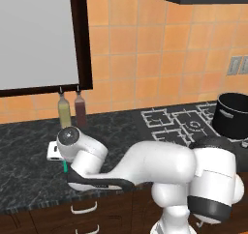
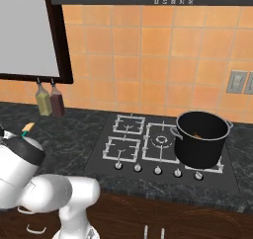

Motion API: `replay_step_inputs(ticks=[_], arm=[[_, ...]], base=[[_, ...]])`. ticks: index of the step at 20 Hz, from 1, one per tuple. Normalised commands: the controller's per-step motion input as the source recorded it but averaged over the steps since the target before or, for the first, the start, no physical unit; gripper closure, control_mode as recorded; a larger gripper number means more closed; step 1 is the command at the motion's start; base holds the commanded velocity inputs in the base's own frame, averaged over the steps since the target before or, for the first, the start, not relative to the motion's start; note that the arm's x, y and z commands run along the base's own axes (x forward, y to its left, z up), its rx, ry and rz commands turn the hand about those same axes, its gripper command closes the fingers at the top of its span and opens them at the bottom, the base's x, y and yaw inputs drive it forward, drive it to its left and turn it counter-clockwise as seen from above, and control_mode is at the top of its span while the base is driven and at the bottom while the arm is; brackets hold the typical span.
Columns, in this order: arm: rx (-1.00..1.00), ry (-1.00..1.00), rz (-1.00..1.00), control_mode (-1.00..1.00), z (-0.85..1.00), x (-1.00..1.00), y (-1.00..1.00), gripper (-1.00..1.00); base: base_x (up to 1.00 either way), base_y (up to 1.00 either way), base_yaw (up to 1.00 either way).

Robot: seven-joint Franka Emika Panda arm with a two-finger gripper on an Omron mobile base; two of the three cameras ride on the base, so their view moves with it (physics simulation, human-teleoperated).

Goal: Put the bell pepper and broccoli in the pot. Retrieve the spatula and lightly stir the vegetables in the pot.

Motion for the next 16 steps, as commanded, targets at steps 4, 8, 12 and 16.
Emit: replay_step_inputs(ticks=[4, 8, 12, 16], arm=[[0.0, 0.09, 0.0, -1.0, -0.22, 0.12, 0.56, -1.0], [0.0, 0.02, 0.0, -1.0, -0.24, 0.05, 0.28, -1.0], [0.0, 0.03, 0.0, -1.0, -0.36, 0.2, 0.03, -1.0], [0.0, 0.02, 0.0, -1.0, -0.4, 0.13, 0.0, -1.0]], base=[[0.0, 0.0, 0.0], [0.0, 0.0, 0.0], [0.0, 0.0, 0.0], [0.0, 0.0, 0.0]])
